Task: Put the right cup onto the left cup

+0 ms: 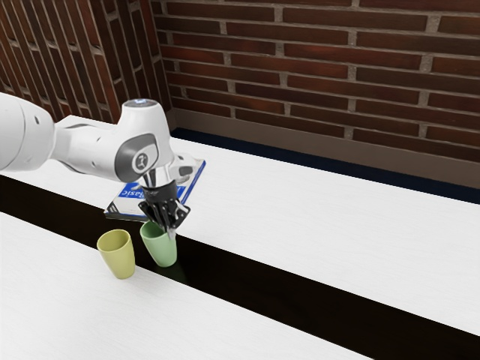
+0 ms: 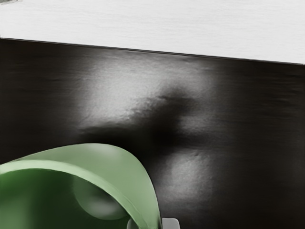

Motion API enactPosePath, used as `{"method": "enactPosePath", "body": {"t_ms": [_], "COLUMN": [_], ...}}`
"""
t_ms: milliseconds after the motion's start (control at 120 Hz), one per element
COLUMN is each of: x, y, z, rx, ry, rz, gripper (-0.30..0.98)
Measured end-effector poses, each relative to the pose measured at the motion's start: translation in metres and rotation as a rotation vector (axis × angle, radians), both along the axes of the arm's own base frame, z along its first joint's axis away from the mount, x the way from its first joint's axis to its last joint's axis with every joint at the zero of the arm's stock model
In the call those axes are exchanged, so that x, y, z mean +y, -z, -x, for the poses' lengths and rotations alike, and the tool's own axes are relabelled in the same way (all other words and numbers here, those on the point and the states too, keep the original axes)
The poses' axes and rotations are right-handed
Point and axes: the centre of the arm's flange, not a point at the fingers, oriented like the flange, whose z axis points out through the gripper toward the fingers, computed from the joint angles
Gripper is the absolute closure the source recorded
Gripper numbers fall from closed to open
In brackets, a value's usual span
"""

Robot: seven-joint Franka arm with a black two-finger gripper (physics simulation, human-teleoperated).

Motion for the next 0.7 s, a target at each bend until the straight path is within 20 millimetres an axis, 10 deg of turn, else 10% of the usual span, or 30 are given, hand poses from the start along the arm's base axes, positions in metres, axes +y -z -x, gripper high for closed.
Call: {"method": "enactPosePath", "body": {"t_ms": [442, 700], "x": [-0.008, -0.01], "y": [-0.109, -0.14], "z": [0.007, 0.021], "rx": [-0.084, -0.055], "ry": [0.043, 0.055], "rz": [-0.025, -0.034], "gripper": [0.78, 0.78]}}
